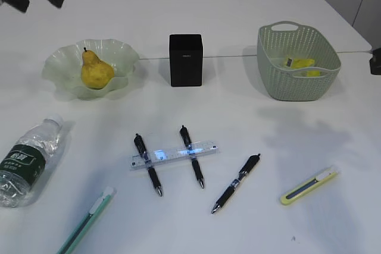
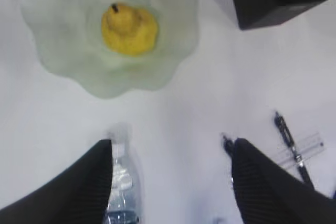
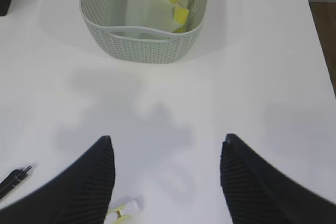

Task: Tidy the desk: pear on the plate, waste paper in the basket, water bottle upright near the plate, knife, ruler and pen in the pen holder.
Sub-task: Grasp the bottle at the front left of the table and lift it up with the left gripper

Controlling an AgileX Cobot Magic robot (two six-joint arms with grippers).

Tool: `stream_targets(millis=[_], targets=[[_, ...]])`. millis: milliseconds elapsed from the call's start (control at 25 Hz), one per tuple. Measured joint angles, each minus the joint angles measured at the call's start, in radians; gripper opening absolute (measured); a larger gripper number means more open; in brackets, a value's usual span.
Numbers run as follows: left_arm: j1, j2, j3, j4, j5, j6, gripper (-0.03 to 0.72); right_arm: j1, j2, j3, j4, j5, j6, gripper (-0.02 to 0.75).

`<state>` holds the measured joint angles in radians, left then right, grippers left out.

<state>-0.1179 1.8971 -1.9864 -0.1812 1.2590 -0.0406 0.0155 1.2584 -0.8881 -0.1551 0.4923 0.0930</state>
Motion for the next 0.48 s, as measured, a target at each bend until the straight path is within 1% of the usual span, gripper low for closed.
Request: stream_targets(millis=[120, 480], targets=[[0.0, -0.019, 0.098, 0.024, -0.002, 0.0, 0.515, 0.0, -0.012, 0.0, 0.003, 0.026, 0.0, 0.498], [0.0, -0.031, 0.268, 0.098, -0.019, -0.013, 0.547, 0.0, -0.013, 0.0, 0.051, 0.166, 0.0, 0.496]])
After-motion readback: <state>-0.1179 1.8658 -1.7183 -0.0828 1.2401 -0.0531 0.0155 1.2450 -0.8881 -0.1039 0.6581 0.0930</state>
